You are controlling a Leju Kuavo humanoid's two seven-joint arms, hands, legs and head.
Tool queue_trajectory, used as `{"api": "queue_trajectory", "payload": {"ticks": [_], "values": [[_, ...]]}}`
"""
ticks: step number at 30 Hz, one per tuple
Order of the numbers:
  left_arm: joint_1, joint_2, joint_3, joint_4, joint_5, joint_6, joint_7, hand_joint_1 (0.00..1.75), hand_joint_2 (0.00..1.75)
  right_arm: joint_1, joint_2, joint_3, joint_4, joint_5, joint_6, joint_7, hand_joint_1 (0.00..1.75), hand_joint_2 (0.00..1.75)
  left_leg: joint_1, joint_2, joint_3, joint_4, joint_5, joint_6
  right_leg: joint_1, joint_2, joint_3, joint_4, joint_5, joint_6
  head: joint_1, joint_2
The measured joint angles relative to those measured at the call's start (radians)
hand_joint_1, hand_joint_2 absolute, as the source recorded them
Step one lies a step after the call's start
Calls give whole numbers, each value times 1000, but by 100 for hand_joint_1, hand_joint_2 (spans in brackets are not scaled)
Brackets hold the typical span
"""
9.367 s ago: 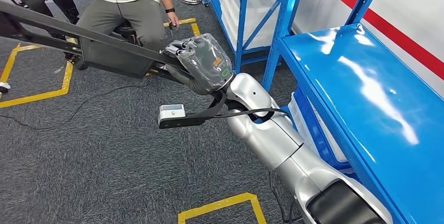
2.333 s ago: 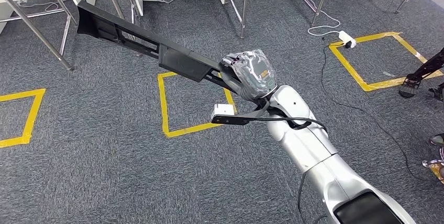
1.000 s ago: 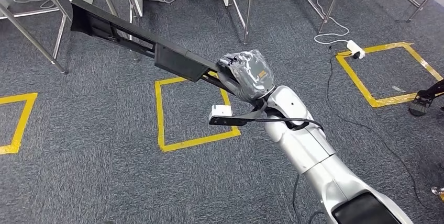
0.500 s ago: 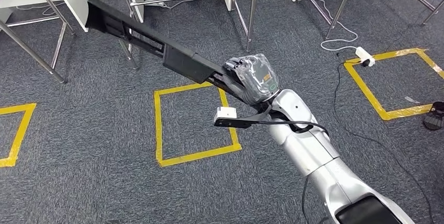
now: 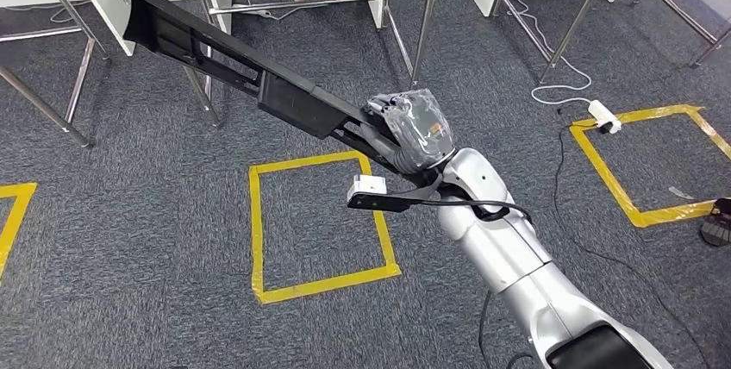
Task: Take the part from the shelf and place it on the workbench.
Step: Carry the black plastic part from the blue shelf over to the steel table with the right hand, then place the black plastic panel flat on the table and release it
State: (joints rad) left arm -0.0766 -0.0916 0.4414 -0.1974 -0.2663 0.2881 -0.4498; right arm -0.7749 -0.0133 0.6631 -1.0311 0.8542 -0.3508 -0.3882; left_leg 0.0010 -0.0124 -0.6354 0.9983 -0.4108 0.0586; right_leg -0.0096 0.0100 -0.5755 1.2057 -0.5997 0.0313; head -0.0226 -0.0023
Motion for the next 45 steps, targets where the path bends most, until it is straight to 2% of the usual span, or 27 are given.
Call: {"api": "queue_trajectory", "payload": {"ticks": [1,2,3,4,5,6,7,8,9,10,12,13,15,17,18,19,20,22,23,24,26,28,31,38,39,43,45], "values": [[2,0,0,0,0,1,0,0,175,9,-2,0,2,2,2,0,175,175,-1,-4,18,-3,-12,2,1,0,-37,39,-29,-6,0,0],[5,0,0,0,0,1,0,0,175,17,-4,0,4,6,3,0,175,175,-3,-9,37,-5,-26,4,3,0,-66,53,-55,-10,1,0],[8,0,1,1,0,2,-1,0,175,22,-6,0,6,11,3,0,175,175,-6,-14,56,-6,-39,5,6,0,-85,40,-65,-12,1,0],[11,0,1,1,0,3,-1,0,175,23,-7,0,7,13,3,0,175,175,-10,-18,74,-6,-53,6,11,0,-96,-1,-46,-9,2,0],[13,-2,2,1,1,3,-2,0,175,22,-7,1,7,15,3,0,175,175,-13,-20,89,-7,-66,7,17,0,-101,-60,5,-3,2,0],[14,-4,3,2,1,4,-2,0,175,20,-7,1,7,15,2,0,175,175,-18,-22,104,-6,-80,8,22,0,-103,-123,77,1,-1,0],[14,-5,5,3,1,4,-3,0,175,19,-7,1,7,15,2,0,175,175,-20,-24,115,-6,-92,6,26,1,-101,-172,142,0,-1,0],[13,-7,6,4,1,4,-3,0,175,18,-7,1,7,15,3,0,175,175,-20,-27,123,-6,-103,2,31,2,-94,-201,191,-6,-2,0],[13,-8,8,5,0,4,-3,0,175,18,-7,1,7,16,3,0,175,175,-21,-29,132,-5,-110,-2,32,3,-86,-212,213,-15,-2,0],[12,-7,9,5,0,4,-3,0,175,16,-6,0,6,16,3,0,175,175,-19,-31,138,-6,-114,-6,33,2,-76,-215,213,-25,0,0],[9,-5,10,3,-1,4,-5,0,175,7,-2,-1,2,16,3,1,175,175,-19,-28,144,5,-114,-10,24,1,-54,-226,210,-35,1,0],[7,-4,10,2,-2,5,-6,0,175,0,1,-3,-1,15,4,1,175,175,-19,-23,133,31,-112,-16,16,0,-38,-235,206,-40,1,0],[0,-3,10,1,-4,5,-10,0,175,-12,9,-4,-5,10,7,1,175,175,-11,-11,75,127,-122,-33,4,1,-9,-248,196,-50,-2,0],[-3,-2,10,1,-6,6,-12,0,175,-11,14,-4,-4,14,9,1,175,175,5,-2,-6,230,-164,-54,-2,2,11,-250,180,-54,-5,0],[-3,-1,10,1,-6,6,-12,0,175,-7,15,-3,-4,18,8,1,175,175,14,1,-38,253,-181,-65,-6,2,21,-250,170,-52,-5,0],[-2,1,10,1,-6,6,-12,0,175,-4,14,-3,-4,23,8,1,175,175,23,4,-58,247,-177,-75,-11,3,32,-249,160,-47,-5,0],[-2,2,10,1,-6,6,-12,0,175,-2,14,-2,-4,25,7,1,175,175,31,7,-61,208,-144,-87,-17,5,44,-248,149,-40,-5,0],[-3,2,10,1,-6,7,-10,0,175,-3,15,-1,-4,27,7,1,175,175,46,11,-44,87,-36,-108,-25,7,65,-240,126,-21,-6,0],[-3,2,10,1,-6,7,-9,0,175,-4,15,-1,-3,26,7,1,175,175,48,11,-33,42,-5,-110,-26,8,68,-235,116,-12,-7,0],[-4,1,10,2,-6,7,-8,0,175,-6,15,-1,-3,25,7,1,175,175,48,10,-27,19,13,-103,-22,8,68,-230,108,-2,-8,0],[-5,1,10,2,-6,8,-5,0,175,-9,16,-3,-2,25,7,1,175,175,40,8,-23,17,8,-77,-15,8,67,-230,97,13,-6,0],[-6,0,11,2,-5,8,-3,0,175,-13,16,-6,-2,24,7,1,175,175,35,6,-23,18,14,-65,-14,7,72,-236,91,13,-2,0],[-9,-1,11,2,-5,9,-3,0,175,-19,16,-9,-2,24,7,1,175,175,34,-3,-24,15,16,-62,-17,6,77,-246,92,2,1,0],[-9,-1,11,2,-5,9,-3,0,175,-18,16,-9,-2,23,7,1,175,175,26,-13,-27,15,13,-50,-20,3,84,-260,95,-1,2,0],[-9,-1,11,2,-5,9,-3,0,175,-19,16,-9,-1,22,7,1,175,175,25,-13,-26,15,13,-48,-20,3,82,-260,95,3,2,0],[-10,-1,14,2,-5,9,-3,0,175,-26,25,-8,2,23,8,1,175,175,24,-10,-22,15,12,-46,-21,3,79,-260,95,31,1,0],[-11,-1,16,2,-5,9,-3,0,175,-31,33,-8,5,31,7,1,175,175,25,-9,-19,15,13,-46,-20,3,79,-257,95,33,1,0]]}}
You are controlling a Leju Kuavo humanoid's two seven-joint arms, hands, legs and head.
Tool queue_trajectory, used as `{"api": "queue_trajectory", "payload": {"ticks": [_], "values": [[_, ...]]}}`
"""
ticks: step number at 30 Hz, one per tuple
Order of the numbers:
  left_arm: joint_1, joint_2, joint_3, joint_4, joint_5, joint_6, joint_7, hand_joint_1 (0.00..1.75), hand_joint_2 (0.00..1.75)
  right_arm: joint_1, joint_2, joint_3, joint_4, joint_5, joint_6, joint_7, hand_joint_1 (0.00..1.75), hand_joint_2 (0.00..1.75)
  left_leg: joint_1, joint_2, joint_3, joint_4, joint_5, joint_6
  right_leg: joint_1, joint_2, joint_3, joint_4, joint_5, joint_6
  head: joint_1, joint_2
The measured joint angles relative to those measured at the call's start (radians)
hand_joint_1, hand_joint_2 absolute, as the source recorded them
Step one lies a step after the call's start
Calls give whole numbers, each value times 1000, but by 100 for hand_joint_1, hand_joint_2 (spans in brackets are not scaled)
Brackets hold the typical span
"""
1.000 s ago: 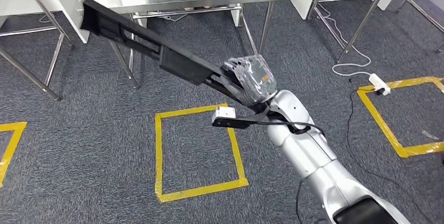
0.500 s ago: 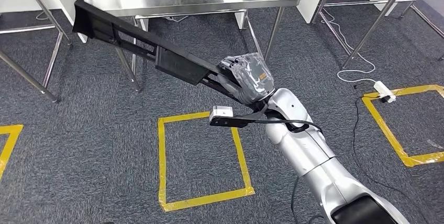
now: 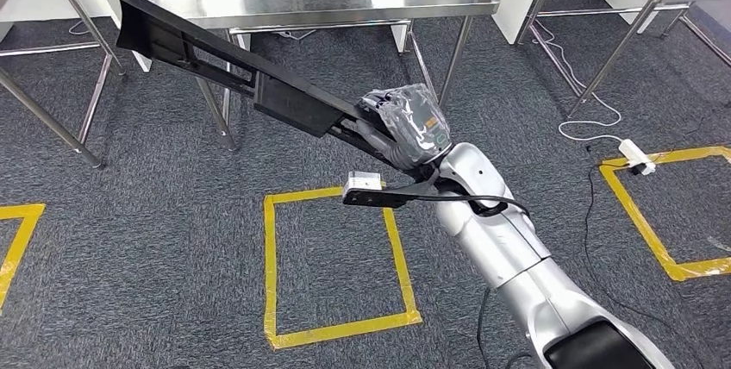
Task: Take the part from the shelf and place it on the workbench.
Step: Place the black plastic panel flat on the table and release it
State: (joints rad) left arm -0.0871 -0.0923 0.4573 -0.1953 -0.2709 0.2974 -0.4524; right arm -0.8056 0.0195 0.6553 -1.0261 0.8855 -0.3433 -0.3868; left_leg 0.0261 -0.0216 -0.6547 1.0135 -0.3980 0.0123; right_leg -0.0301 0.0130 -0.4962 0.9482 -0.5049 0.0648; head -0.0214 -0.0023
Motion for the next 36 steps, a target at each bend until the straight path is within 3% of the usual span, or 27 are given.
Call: {"api": "queue_trajectory", "payload": {"ticks": [8,11,13,14,16,18,19,21,22,24,28,30,32,33,34,36], "values": [[-4,0,2,0,-1,-1,10,0,175,-3,13,1,16,22,-4,0,175,175,2,0,4,1,1,-2,3,0,0,8,-1,-1,0,0],[-7,6,4,-1,-2,-2,14,0,175,-4,18,3,22,32,-7,0,175,175,-1,1,7,-1,-2,8,-2,0,7,1,1,6,0,0],[-8,7,6,-1,-1,-2,14,0,175,-8,24,4,23,35,-8,-1,175,175,3,4,20,-19,3,17,-4,-3,-2,27,-12,6,1,0],[-9,7,7,-2,-1,-2,13,0,175,-11,26,5,23,35,-8,-1,175,175,5,6,27,-27,6,20,-3,-4,-23,68,-30,2,2,0],[-10,7,9,-2,-1,-1,12,0,175,-16,27,8,25,36,-9,-1,175,175,7,8,31,-33,7,22,-2,-6,-101,210,-81,-10,3,0],[-8,8,9,-2,0,-1,11,0,175,-14,25,10,30,36,-9,-1,175,175,6,6,31,-32,5,21,0,-6,-169,312,-102,-9,3,0],[-7,8,10,-2,0,-1,11,0,175,-13,24,10,32,36,-9,-1,175,175,6,4,31,-31,4,19,-1,-6,-177,308,-89,-2,3,0],[-5,8,10,-2,0,-1,11,0,175,-12,24,10,35,36,-9,-1,175,175,9,0,31,-25,0,9,-6,-6,-135,189,-24,15,4,0],[-5,8,10,-2,0,-1,11,0,175,-13,25,10,35,36,-9,-1,175,175,9,-1,30,-20,-4,1,-6,-6,-108,126,6,18,4,0],[-5,9,10,-2,0,-1,10,0,175,-13,26,12,36,36,-9,-2,175,175,7,-3,28,-12,-9,-16,-3,-5,-79,62,37,5,5,0],[-1,10,11,-2,0,-1,7,0,175,-13,30,16,37,37,-8,-2,175,175,14,2,20,2,-19,-37,3,-5,-81,68,42,-36,3,0],[-1,10,14,-2,0,0,5,0,175,-14,34,17,37,39,-6,-2,175,175,15,12,-22,91,-69,-41,3,-6,-79,66,44,-51,1,0],[0,10,17,-2,0,0,4,0,175,-12,36,19,37,41,-2,-2,175,175,14,16,-88,221,-122,-40,11,-8,-79,66,42,-59,0,0],[1,11,18,-2,0,1,3,0,175,-11,36,20,37,42,0,-2,175,175,13,17,-111,262,-130,-38,16,-9,-79,66,40,-60,0,0],[2,11,18,-2,0,1,3,0,175,-10,36,21,38,42,1,-2,175,175,11,17,-117,269,-121,-34,21,-10,-77,66,39,-63,0,0],[2,11,19,-2,0,1,3,0,175,-9,36,22,38,43,1,-2,175,175,2,18,-72,178,-62,-16,29,-11,-72,66,36,-67,0,0]]}}
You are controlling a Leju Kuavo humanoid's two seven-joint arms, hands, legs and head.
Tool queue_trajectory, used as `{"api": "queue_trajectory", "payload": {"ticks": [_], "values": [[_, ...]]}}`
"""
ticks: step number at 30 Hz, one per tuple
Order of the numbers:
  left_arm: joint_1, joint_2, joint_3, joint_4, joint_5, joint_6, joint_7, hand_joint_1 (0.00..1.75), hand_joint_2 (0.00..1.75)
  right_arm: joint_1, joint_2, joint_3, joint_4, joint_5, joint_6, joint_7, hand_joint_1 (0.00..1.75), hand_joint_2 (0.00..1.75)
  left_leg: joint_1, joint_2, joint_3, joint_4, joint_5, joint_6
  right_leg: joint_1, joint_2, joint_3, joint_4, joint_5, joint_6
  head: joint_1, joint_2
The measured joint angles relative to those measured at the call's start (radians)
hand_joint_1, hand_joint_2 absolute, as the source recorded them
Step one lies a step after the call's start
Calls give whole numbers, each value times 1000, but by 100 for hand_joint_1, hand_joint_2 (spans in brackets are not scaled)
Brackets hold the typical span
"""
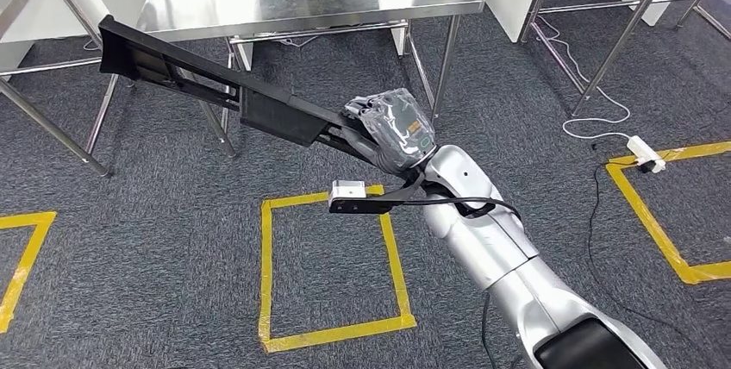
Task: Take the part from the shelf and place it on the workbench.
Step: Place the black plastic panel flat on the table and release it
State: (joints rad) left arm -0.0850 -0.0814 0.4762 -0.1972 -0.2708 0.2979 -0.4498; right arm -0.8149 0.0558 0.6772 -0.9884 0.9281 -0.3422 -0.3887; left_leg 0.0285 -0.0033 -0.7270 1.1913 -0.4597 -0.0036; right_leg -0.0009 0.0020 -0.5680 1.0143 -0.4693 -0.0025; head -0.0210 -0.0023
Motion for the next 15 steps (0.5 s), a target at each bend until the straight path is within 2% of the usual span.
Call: {"api": "queue_trajectory", "payload": {"ticks": [2,3,5,7,9,11,12,13,14,15], "values": [[-1,1,0,0,0,0,0,0,175,-2,1,0,0,0,0,0,175,175,-12,7,61,-117,42,21,7,-1,4,0,-4,-2,1,0],[-2,2,1,0,0,0,1,0,175,-3,1,0,0,0,0,0,175,175,-18,10,78,-149,47,27,9,-2,3,0,-5,-2,1,0],[-3,2,1,0,0,0,2,0,175,-5,0,0,0,0,0,0,175,175,-24,11,84,-166,44,31,11,-6,1,-1,-7,2,1,0],[-3,1,3,0,-1,0,3,0,175,-5,0,-1,-1,0,0,0,175,175,-21,8,92,-180,48,36,11,-8,-6,9,-16,9,1,0],[-4,0,4,0,-2,-1,3,0,175,-6,-2,-2,-1,0,0,0,175,175,-15,6,101,-193,53,42,9,-6,-44,80,-49,12,2,0],[-6,0,4,0,-6,-1,8,0,175,-4,-8,-3,0,-2,0,1,175,175,-16,2,102,-193,53,44,3,-5,-113,213,-96,13,3,0],[-6,0,4,0,-8,-1,12,0,175,-1,-11,-3,0,-3,0,1,175,175,-16,-1,102,-193,53,44,-1,-4,-143,264,-108,18,3,0],[-6,0,4,0,-11,-2,16,0,175,3,-14,-3,0,-5,-1,1,175,175,-15,-3,102,-192,52,44,-5,-4,-156,281,-105,26,3,0],[-6,-1,4,0,-13,-3,18,0,175,6,-16,-3,1,-8,-1,1,175,175,-14,-5,102,-191,51,42,-9,-4,-150,258,-86,37,3,0],[-6,-1,4,0,-14,-4,20,0,175,7,-17,-3,1,-10,-1,1,175,175,-13,-7,102,-189,49,39,-14,-4,-127,200,-57,49,3,0]]}}
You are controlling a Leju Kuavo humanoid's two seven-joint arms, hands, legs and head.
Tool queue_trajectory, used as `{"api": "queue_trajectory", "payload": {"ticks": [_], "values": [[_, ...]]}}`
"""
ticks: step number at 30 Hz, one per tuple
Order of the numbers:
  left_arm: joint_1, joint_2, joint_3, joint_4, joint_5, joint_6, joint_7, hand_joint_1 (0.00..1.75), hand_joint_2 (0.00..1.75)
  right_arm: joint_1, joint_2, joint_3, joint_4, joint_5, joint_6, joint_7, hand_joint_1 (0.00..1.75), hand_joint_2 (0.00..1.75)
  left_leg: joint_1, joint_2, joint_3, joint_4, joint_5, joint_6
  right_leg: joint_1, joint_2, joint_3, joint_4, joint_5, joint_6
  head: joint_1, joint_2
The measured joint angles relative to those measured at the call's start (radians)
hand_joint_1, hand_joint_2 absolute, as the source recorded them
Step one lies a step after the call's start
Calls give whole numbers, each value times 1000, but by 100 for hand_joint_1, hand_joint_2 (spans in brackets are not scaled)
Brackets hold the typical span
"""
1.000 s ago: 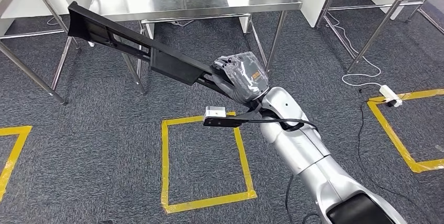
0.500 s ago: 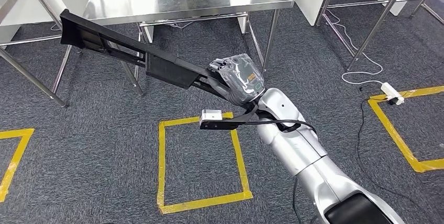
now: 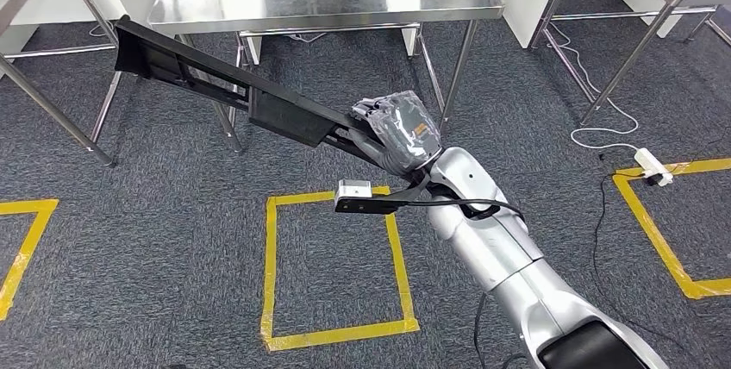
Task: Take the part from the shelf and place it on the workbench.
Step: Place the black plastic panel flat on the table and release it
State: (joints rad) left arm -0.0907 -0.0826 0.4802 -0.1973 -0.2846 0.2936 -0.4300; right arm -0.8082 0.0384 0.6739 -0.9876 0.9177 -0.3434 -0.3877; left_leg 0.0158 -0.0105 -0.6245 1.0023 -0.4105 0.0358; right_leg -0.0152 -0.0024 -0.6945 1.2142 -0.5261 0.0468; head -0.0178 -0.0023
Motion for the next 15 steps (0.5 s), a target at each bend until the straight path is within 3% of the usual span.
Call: {"api": "queue_trajectory", "payload": {"ticks": [1,2,4,8,13,15], "values": [[0,0,0,0,-1,-2,0,0,175,0,-1,0,0,-3,0,0,175,175,1,-1,0,3,-3,-5,-6,0,32,-73,30,9,1,0],[0,1,0,0,-1,-4,1,0,175,-1,-1,-1,0,-5,0,0,175,175,0,-3,-2,8,-7,-11,-8,0,60,-134,52,12,1,0],[0,3,0,0,-2,-8,1,0,175,-1,-1,-2,0,-8,0,0,175,175,-3,-4,-4,16,-12,-16,-10,2,89,-192,73,4,1,0],[-1,4,0,0,-7,-9,1,0,175,1,-2,-2,0,-8,-1,0,175,175,-2,-4,-3,15,-11,-1,-7,4,91,-193,78,-4,-1,0],[-4,4,0,0,-11,-10,8,0,175,1,-3,-2,0,-5,-3,-2,175,175,0,-3,1,6,-7,-10,-4,5,90,-193,77,-8,-2,0],[-5,4,0,0,-11,-10,9,0,175,1,-3,-2,0,-5,-3,-3,175,175,2,-3,1,5,-7,-21,-2,5,90,-193,77,-15,-1,0]]}}
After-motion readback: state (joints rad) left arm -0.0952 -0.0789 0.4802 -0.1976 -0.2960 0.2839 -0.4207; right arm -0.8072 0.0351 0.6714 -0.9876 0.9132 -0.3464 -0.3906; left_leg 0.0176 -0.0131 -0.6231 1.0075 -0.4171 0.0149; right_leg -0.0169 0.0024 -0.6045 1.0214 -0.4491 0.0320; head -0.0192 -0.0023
